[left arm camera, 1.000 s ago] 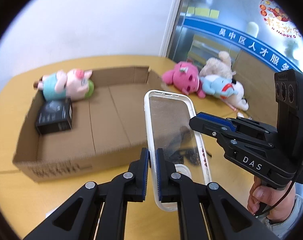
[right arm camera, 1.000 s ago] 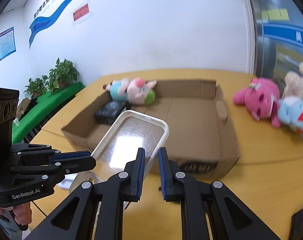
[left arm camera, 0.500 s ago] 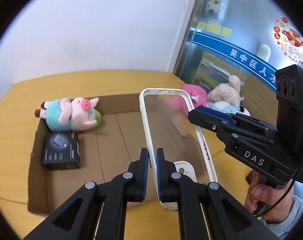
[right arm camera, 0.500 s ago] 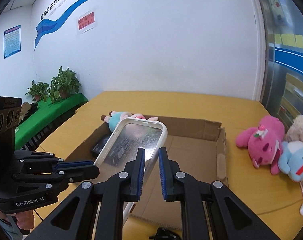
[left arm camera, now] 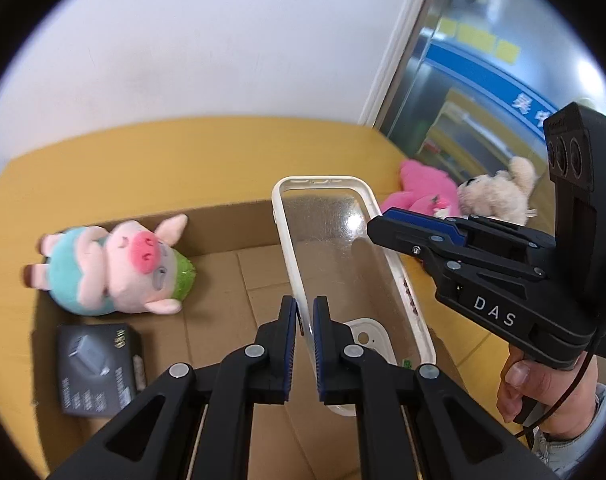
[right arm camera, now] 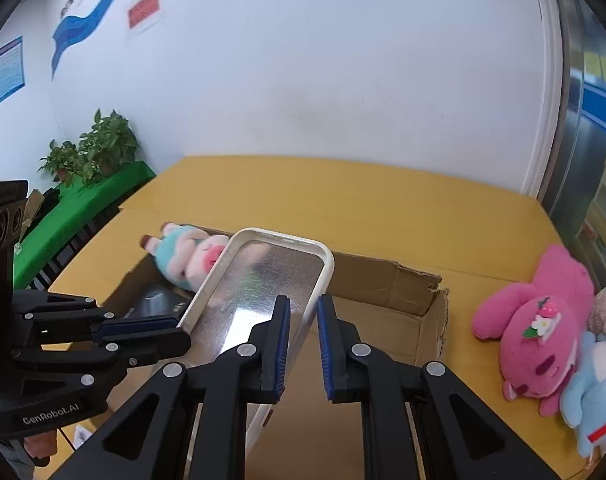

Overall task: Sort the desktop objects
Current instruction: 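Lift the phone case with both grippers and lower it into the box, then open both grippers to release the phone case in the box, then move both grippers back to the table toward the black sunglasses, then close both grippers on the folded black sunglasses and lift them, then carry the sunglasses with both grippers over the box and lower them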

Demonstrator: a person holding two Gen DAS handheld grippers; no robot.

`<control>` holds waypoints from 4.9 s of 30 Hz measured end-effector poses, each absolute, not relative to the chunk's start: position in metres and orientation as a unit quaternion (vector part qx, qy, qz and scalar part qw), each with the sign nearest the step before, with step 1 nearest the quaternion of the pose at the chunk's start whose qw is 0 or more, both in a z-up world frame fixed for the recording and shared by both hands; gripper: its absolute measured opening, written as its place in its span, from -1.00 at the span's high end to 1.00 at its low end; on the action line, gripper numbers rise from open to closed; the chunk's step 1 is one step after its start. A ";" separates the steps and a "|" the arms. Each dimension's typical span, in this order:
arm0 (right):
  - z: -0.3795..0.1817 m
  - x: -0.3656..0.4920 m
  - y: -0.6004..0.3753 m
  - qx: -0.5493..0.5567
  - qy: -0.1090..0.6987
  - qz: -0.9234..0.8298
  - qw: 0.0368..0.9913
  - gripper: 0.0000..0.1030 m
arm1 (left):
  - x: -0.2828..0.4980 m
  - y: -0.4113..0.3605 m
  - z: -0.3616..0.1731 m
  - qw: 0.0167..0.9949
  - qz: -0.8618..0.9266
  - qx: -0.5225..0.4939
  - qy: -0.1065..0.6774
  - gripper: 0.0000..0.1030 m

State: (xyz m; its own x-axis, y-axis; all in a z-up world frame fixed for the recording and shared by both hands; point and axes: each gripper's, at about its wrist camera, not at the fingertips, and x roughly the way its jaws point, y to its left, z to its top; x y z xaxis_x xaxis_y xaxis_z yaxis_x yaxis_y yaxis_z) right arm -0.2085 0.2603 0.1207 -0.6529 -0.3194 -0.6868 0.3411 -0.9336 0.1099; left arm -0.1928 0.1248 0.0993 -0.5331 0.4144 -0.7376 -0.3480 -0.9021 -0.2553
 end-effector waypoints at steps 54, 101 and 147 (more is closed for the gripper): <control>0.142 -0.044 0.272 0.333 0.104 -0.921 0.171 -0.99 | -0.040 0.036 0.134 0.096 0.942 -0.321 0.030 -0.52; -0.046 0.084 0.280 0.478 0.087 -0.856 0.175 -0.07 | 0.047 0.067 -0.010 0.185 0.876 -0.445 -0.036 -0.52; -0.002 0.099 0.242 0.434 -0.068 -0.869 0.228 0.03 | 0.029 0.120 -0.024 0.335 0.794 -0.491 -0.128 0.76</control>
